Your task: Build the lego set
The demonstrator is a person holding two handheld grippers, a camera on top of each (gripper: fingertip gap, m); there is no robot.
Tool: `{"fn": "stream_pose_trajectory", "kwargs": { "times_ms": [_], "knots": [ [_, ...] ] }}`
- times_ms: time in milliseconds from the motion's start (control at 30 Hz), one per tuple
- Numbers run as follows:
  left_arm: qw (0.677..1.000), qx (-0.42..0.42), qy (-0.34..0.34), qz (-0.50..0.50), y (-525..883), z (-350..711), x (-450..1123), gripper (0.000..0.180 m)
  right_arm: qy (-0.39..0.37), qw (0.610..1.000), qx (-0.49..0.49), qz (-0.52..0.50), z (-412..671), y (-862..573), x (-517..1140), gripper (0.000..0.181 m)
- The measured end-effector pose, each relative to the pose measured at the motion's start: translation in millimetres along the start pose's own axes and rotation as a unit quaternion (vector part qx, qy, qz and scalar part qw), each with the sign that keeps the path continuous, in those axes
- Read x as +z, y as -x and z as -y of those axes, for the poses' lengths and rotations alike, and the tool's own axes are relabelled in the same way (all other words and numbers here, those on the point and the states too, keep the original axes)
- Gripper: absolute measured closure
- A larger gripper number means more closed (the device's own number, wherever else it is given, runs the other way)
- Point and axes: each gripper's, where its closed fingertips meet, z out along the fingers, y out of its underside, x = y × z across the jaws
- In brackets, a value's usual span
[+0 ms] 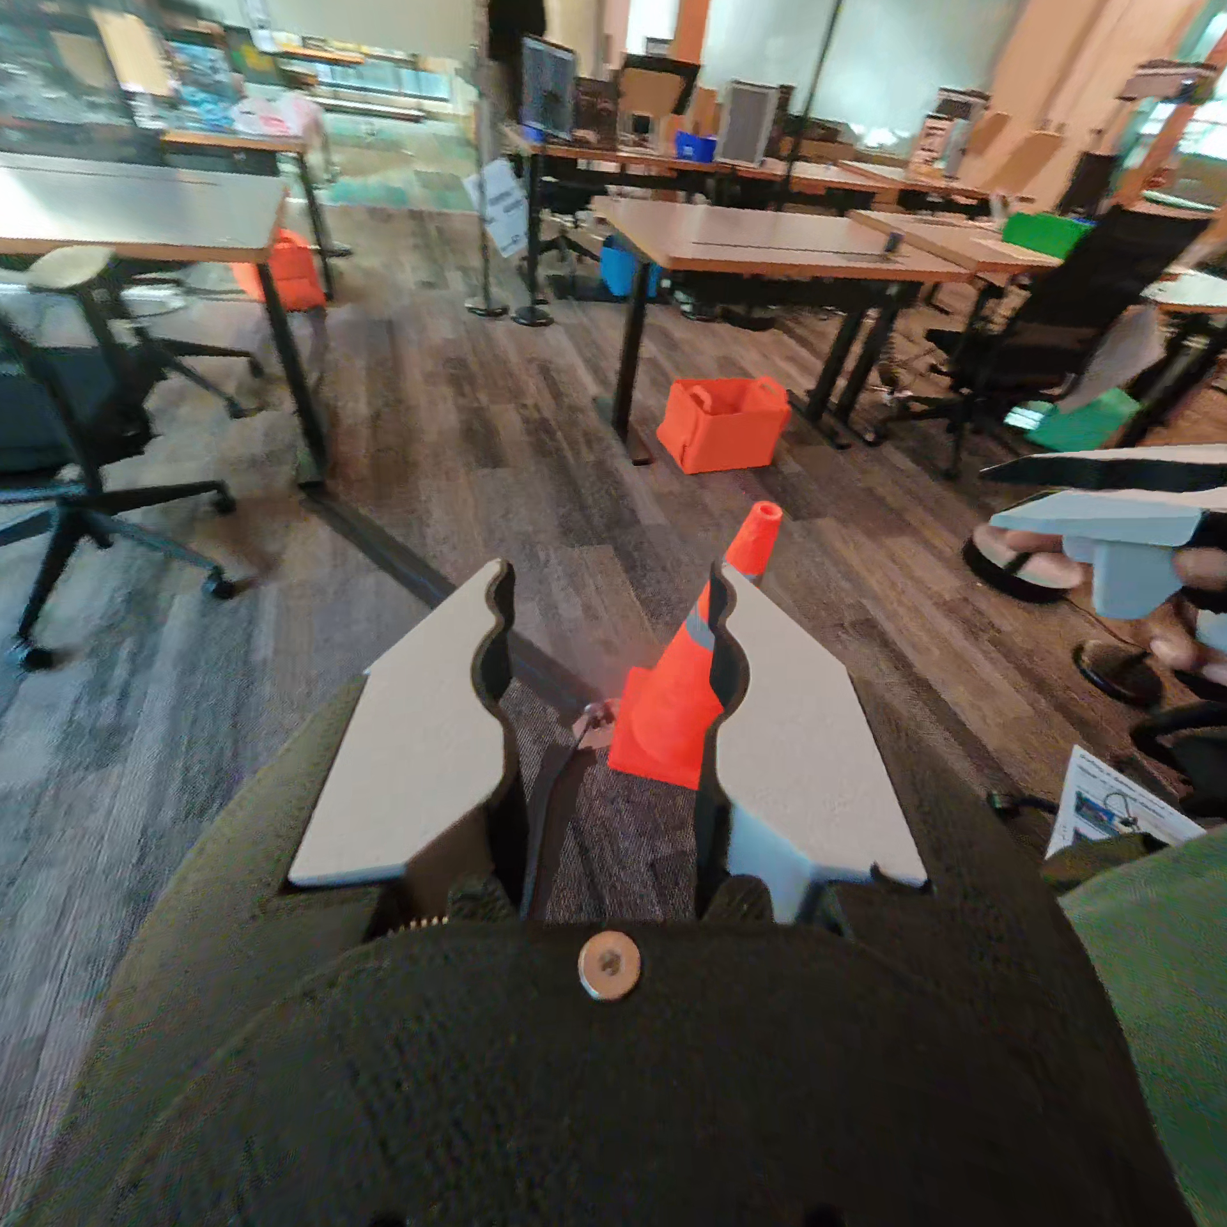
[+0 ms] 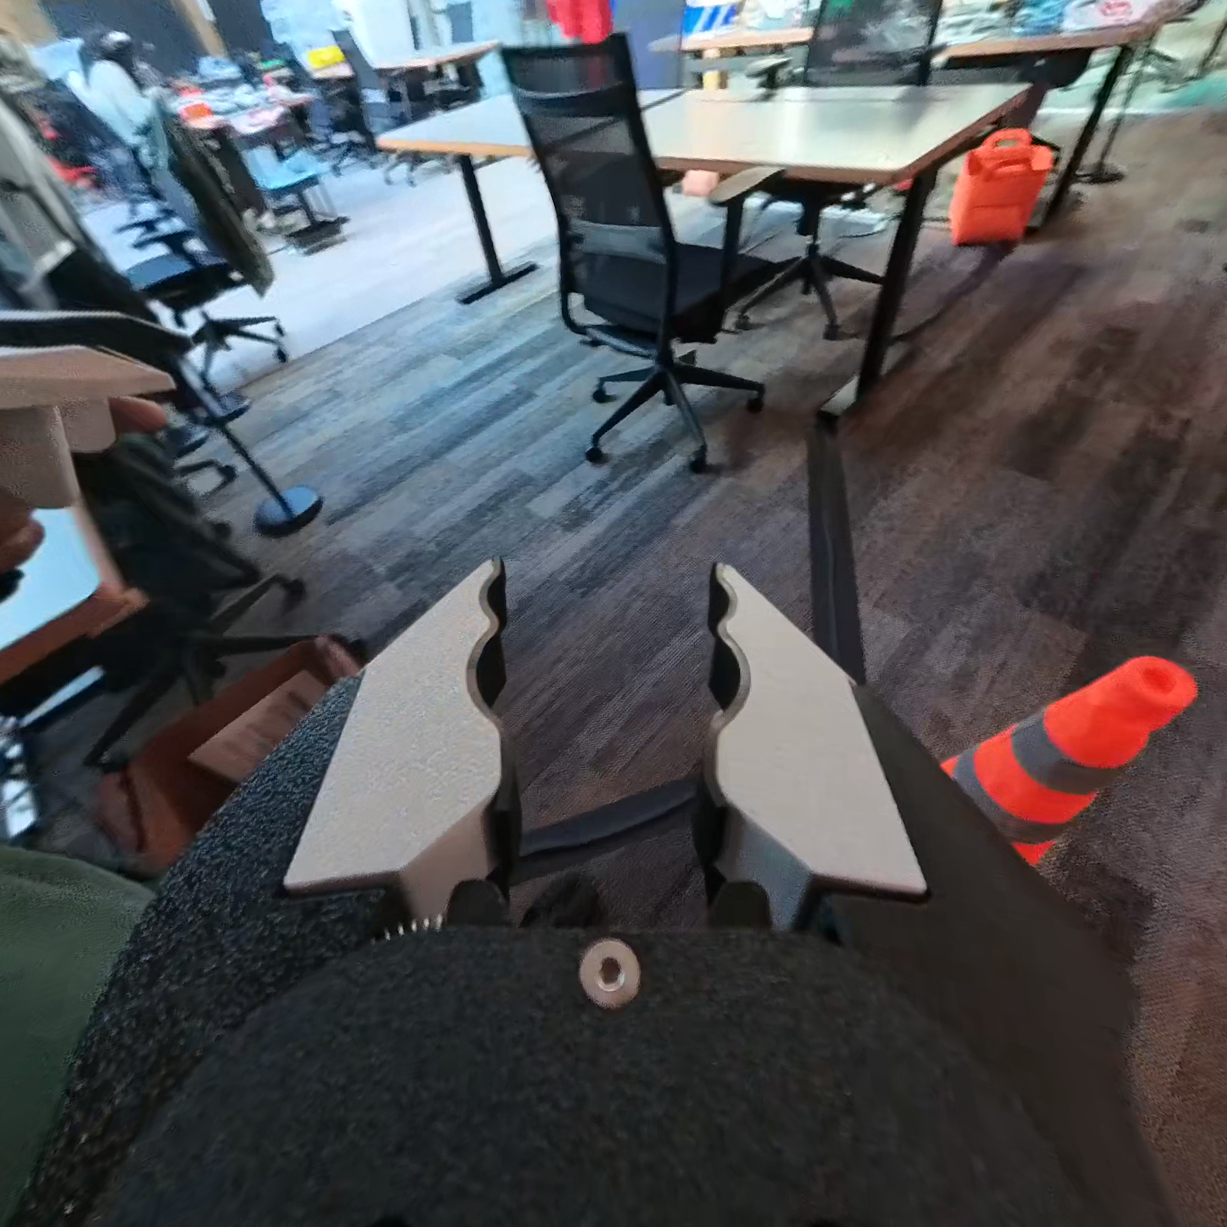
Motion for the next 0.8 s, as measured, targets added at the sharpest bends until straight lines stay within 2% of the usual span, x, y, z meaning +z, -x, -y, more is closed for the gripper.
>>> {"fn": "stream_pose_trajectory", "kwargs": {
  "times_ms": [100, 233, 467, 633, 800],
  "knots": [
    [0.997, 0.038, -0.008, -0.072, 31.5, 54.3, 82.5, 0.125, -0.013, 0.999, -0.001, -0.037, 41.3, -38.8, 50.7, 0.123],
    [0.988, 0.061, -0.010, -0.139, 63.4, 109.5, 189.8, 0.120, -0.005, 0.997, 0.013, -0.071, 70.9, -98.6, 111.8, 0.122],
    [0.986, 0.030, 0.025, -0.164, 104.0, 116.1, 384.5, 0.109, 0.000, 0.991, 0.071, -0.114, 72.9, -250.1, 233.2, 0.121],
    [0.985, 0.001, 0.077, -0.153, 132.5, 131.4, 526.5, 0.107, -0.004, 0.993, 0.085, -0.082, 123.1, -383.5, 342.2, 0.116],
    [0.976, 0.079, 0.053, -0.196, 125.4, 211.6, 680.5, 0.108, -0.042, 0.992, 0.035, -0.110, 220.5, -518.1, 377.8, 0.115]
  ]
}}
